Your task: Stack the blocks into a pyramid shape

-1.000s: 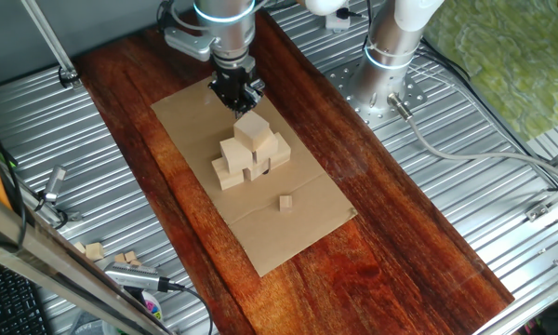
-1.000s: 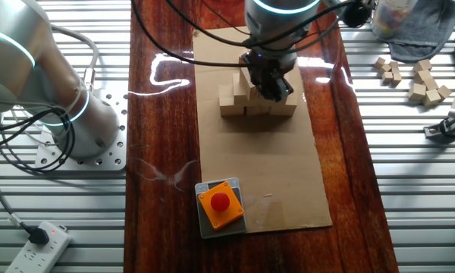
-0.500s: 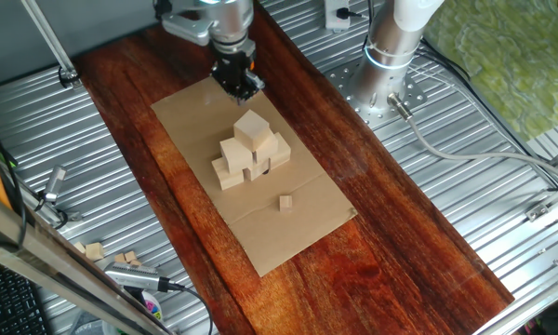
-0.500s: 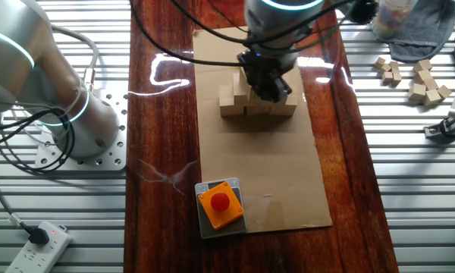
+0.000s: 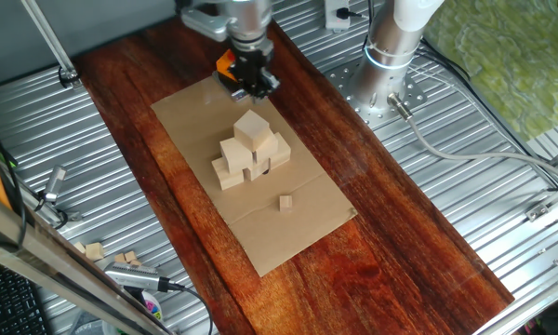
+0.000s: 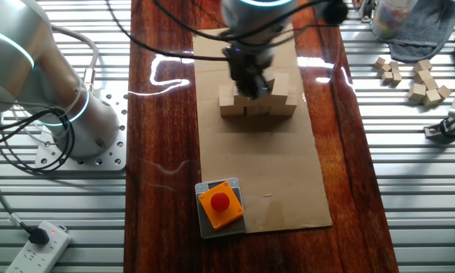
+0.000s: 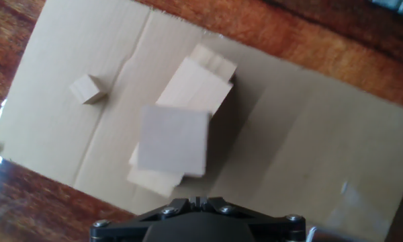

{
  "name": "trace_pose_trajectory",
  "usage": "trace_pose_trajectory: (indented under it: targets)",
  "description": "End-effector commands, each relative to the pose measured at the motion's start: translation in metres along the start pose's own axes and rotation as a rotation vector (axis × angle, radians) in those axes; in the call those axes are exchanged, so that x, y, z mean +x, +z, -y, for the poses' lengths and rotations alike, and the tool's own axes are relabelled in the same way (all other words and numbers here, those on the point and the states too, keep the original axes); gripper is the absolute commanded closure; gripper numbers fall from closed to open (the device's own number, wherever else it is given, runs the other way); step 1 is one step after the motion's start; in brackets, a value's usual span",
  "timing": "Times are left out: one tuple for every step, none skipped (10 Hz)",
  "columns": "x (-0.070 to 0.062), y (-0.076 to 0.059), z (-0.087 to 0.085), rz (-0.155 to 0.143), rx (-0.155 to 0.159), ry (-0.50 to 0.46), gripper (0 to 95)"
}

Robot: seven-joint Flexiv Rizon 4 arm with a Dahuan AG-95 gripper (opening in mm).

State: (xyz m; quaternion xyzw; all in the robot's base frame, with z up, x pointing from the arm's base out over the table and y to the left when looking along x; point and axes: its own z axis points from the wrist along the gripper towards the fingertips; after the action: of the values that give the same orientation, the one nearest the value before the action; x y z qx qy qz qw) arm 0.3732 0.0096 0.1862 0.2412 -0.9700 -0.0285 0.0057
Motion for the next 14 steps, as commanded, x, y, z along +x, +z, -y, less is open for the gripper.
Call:
trace_pose_trajectory:
  targets:
    - [0.003,0.01,-0.008,0.02,0.001,0.021,95.0]
    - [0.001,0.012,-0.008,0.021,0.0,0.027,95.0]
    - [-0.002,0.014,-0.008,0.02,0.001,0.035,95.0]
    - [-0.007,0.016,-0.009,0.018,0.002,0.043,95.0]
    - [-0.011,0.015,-0.011,0.015,0.005,0.047,95.0]
    - [-0.018,0.014,-0.013,0.01,0.008,0.054,95.0]
    - [-0.022,0.013,-0.014,0.009,0.009,0.057,95.0]
    - [-0.025,0.015,-0.015,0.009,0.009,0.058,95.0]
    - [-0.028,0.016,-0.015,0.01,0.008,0.06,95.0]
    - [-0.031,0.017,-0.015,0.009,0.009,0.06,95.0]
    - [-0.033,0.016,-0.015,0.007,0.008,0.061,95.0]
    - [-0.035,0.015,-0.016,0.005,0.009,0.061,95.0]
    - [-0.037,0.014,-0.016,0.004,0.009,0.062,95.0]
    - [-0.038,0.014,-0.016,0.004,0.009,0.062,95.0]
